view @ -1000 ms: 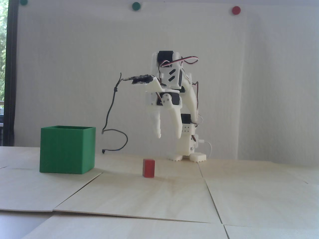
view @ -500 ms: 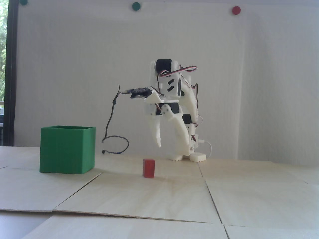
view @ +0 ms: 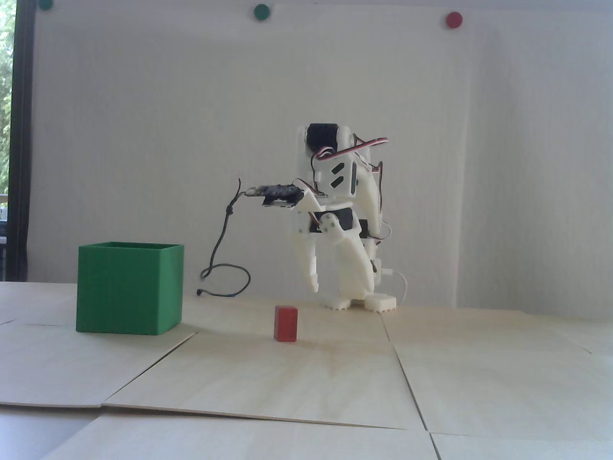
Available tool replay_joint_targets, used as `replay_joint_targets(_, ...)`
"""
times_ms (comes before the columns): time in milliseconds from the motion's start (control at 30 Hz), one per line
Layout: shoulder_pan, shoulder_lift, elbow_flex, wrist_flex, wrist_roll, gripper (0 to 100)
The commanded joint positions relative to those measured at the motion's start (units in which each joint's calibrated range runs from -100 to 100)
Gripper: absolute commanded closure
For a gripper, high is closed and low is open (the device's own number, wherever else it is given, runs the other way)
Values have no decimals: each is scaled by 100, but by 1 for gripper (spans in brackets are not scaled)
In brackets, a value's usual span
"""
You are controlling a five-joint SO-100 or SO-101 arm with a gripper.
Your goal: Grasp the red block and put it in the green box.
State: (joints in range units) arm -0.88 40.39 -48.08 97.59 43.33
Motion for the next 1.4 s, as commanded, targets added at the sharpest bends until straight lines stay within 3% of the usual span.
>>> replay_joint_targets(0,3,-387,327,165,60,65)
replay_joint_targets(200,11,-1335,1241,165,-8,65)
replay_joint_targets(433,631,-2022,2048,81,-742,65)
replay_joint_targets(700,1113,-2014,2092,-577,-736,66)
replay_joint_targets(1367,1025,-687,2021,-1479,-783,66)
